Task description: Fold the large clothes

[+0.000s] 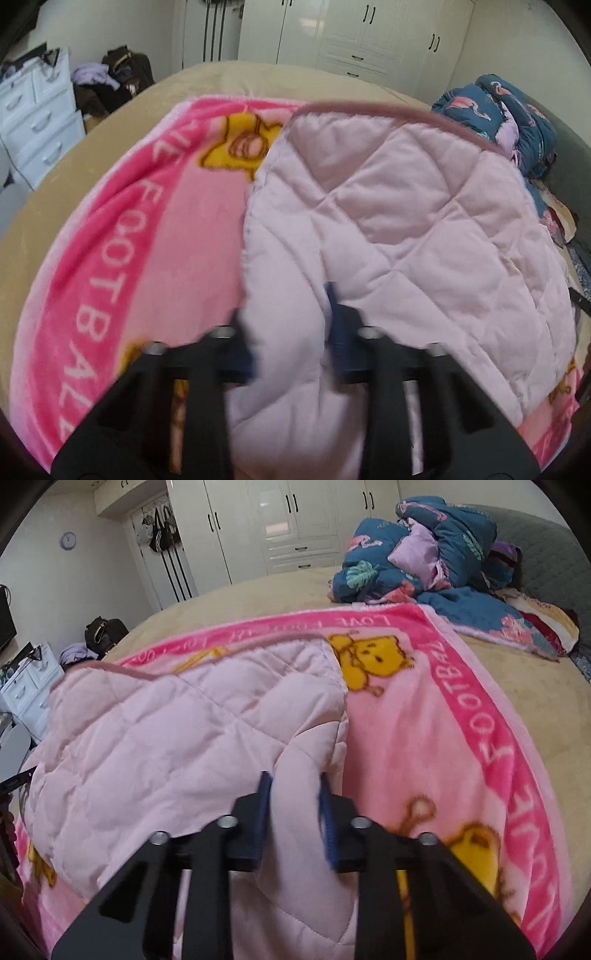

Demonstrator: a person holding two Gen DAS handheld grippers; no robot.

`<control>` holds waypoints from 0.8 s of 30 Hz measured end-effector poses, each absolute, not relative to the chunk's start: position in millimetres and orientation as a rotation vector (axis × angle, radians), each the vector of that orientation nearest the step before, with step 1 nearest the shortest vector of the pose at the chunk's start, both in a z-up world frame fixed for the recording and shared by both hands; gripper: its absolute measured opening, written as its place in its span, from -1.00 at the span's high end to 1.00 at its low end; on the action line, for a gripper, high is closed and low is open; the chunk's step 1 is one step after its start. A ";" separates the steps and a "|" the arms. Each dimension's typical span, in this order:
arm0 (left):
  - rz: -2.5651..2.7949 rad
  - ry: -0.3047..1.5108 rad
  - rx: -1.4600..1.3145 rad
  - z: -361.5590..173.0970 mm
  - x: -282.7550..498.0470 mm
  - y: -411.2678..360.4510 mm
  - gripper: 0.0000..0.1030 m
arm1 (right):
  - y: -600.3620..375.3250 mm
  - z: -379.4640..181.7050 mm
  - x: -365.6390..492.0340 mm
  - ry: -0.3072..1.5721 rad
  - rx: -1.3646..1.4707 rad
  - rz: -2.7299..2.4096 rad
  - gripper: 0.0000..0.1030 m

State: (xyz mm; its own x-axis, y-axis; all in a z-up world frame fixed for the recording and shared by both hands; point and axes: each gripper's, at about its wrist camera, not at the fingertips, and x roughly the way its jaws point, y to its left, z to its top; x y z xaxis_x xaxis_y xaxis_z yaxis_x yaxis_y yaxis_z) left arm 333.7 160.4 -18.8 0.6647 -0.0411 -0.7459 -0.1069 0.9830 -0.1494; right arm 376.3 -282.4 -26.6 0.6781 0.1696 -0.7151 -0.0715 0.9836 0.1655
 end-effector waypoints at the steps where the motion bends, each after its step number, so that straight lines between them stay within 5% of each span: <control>1: 0.046 0.832 -0.183 -13.4 338.5 158.9 0.74 | -280.1 -22.8 380.8 0.810 0.113 0.129 0.67; 9: 0.124 0.849 -0.170 -5.7 394.6 161.7 0.74 | -282.4 -14.6 443.4 0.802 0.145 0.038 0.70; 19: 0.172 0.890 -0.156 -26.6 404.6 161.1 0.47 | -271.9 -60.3 471.6 0.921 0.051 -0.013 0.59; 22: 0.204 0.891 -0.158 -20.7 398.1 163.8 0.11 | -281.6 -62.1 468.0 0.943 0.077 -0.028 0.13; 24: 0.199 0.883 -0.178 -13.0 387.1 165.1 0.02 | -295.1 -56.2 457.8 0.942 0.147 -0.065 -0.46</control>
State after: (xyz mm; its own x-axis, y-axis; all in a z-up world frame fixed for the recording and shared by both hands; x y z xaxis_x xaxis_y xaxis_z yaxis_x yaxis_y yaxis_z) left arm 387.1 165.1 -13.0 0.6187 0.0986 -0.7794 -0.2452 0.9668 -0.0723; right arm 457.8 -295.1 -56.2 0.5870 0.0087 -0.8095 0.1195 0.9881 0.0973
